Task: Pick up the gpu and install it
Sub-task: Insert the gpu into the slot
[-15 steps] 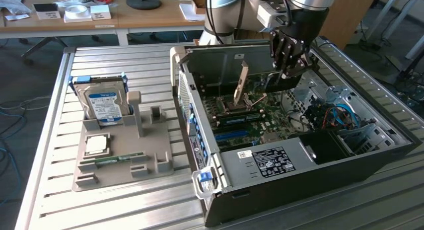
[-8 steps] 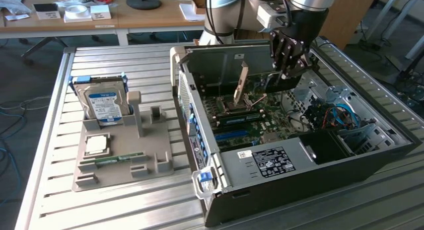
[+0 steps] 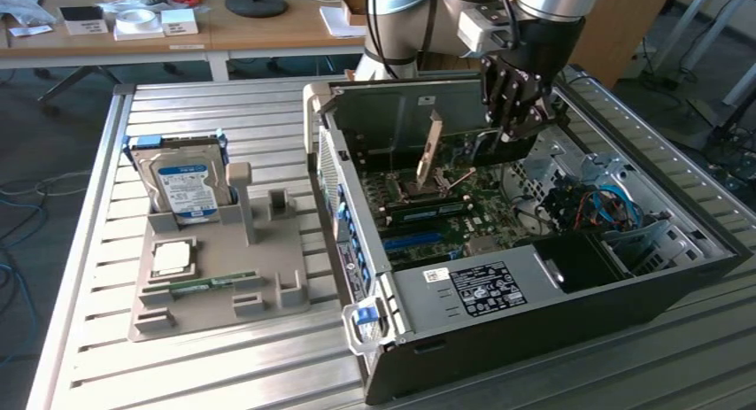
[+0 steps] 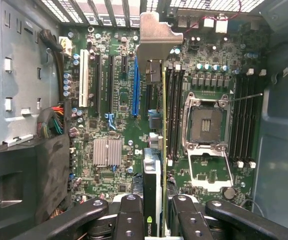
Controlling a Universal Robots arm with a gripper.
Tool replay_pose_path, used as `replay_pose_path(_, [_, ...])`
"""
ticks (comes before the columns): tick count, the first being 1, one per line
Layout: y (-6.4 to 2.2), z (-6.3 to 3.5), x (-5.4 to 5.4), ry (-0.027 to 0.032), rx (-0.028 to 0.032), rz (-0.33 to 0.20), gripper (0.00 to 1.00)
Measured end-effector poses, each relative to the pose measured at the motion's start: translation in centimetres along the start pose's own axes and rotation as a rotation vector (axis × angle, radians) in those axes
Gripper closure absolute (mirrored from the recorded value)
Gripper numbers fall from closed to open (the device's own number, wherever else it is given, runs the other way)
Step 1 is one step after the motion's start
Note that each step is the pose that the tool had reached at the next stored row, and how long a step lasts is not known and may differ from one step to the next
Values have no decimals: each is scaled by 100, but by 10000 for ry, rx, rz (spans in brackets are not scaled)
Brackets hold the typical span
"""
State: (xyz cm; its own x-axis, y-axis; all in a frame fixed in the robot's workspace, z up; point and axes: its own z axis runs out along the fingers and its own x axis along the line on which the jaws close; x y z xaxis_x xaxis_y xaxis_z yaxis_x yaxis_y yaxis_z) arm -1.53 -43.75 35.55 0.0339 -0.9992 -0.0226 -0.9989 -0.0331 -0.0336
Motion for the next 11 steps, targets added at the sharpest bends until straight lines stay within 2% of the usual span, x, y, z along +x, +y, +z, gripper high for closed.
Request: replay_pose_path(11, [4,47,1,-2,0,0,73])
